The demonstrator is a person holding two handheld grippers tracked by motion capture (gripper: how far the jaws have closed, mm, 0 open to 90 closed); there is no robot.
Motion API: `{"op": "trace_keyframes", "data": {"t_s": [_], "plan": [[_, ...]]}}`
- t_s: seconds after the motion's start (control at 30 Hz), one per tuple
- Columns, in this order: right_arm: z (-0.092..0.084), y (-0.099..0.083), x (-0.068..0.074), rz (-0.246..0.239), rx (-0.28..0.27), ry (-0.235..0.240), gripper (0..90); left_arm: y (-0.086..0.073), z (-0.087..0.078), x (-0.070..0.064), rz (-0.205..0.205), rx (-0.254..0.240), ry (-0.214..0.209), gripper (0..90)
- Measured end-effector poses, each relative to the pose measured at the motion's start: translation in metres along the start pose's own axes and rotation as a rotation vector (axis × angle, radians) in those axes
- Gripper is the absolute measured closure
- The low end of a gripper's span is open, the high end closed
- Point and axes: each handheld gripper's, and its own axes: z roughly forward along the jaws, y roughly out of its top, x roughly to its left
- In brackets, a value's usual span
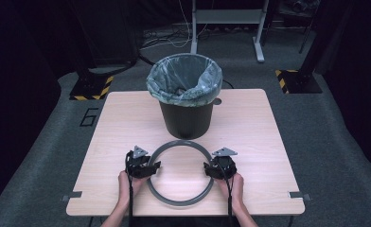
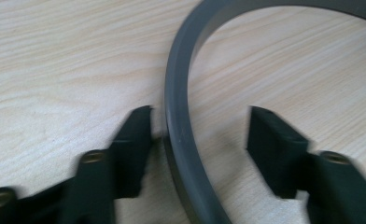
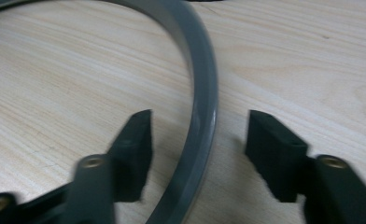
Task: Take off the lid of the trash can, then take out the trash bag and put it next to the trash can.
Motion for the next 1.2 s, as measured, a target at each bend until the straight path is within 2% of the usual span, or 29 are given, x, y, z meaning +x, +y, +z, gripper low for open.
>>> {"op": "trace_keyframes", "data": {"t_s": [0.03,0.1,0.17,0.23,0.27,0.33,0.43,0.63,0.73,0.8,1.0,1.07,1.2], "plan": [[0.001,0.000,0.000,-0.003,0.001,0.006,25.8,0.000,0.000,0.000,0.000,0.001,0.000,32.8],[0.001,-0.001,-0.001,0.005,0.004,0.015,18.6,-0.002,-0.001,0.001,-0.010,0.002,0.004,25.5],[0.001,-0.002,-0.004,0.015,0.000,0.034,14.4,-0.003,-0.002,0.004,-0.015,0.000,0.002,20.4],[0.001,-0.002,-0.009,0.021,-0.008,0.031,10.1,-0.004,-0.005,0.007,-0.025,-0.009,-0.003,14.3],[0.001,-0.002,-0.010,0.023,-0.005,0.029,6.3,-0.004,-0.007,0.008,-0.029,-0.018,-0.005,14.0],[0.000,-0.001,-0.015,0.014,0.005,0.055,0.0,-0.004,-0.009,0.010,-0.032,-0.023,-0.001,10.4],[-0.005,0.000,-0.023,0.039,-0.018,0.101,0.0,-0.004,-0.012,0.014,-0.032,-0.023,-0.005,6.0],[-0.018,0.008,-0.033,0.063,0.012,0.137,0.0,0.000,-0.014,0.017,-0.028,-0.017,-0.010,3.3],[-0.022,0.011,-0.038,0.031,0.041,0.147,0.0,0.004,-0.016,0.018,-0.025,-0.017,-0.013,2.9],[-0.025,0.011,-0.041,0.033,0.043,0.161,0.0,0.006,-0.018,0.019,-0.018,-0.018,-0.012,2.8],[-0.033,0.016,-0.047,0.044,0.024,0.169,1.8,0.012,-0.023,0.023,-0.035,-0.021,-0.042,2.4],[-0.035,0.019,-0.049,0.030,0.022,0.168,1.9,0.016,-0.025,0.024,-0.029,-0.019,-0.043,2.3],[-0.040,0.027,-0.051,0.008,0.018,0.163,3.0,0.024,-0.030,0.029,-0.051,-0.023,-0.070,2.3]]}}
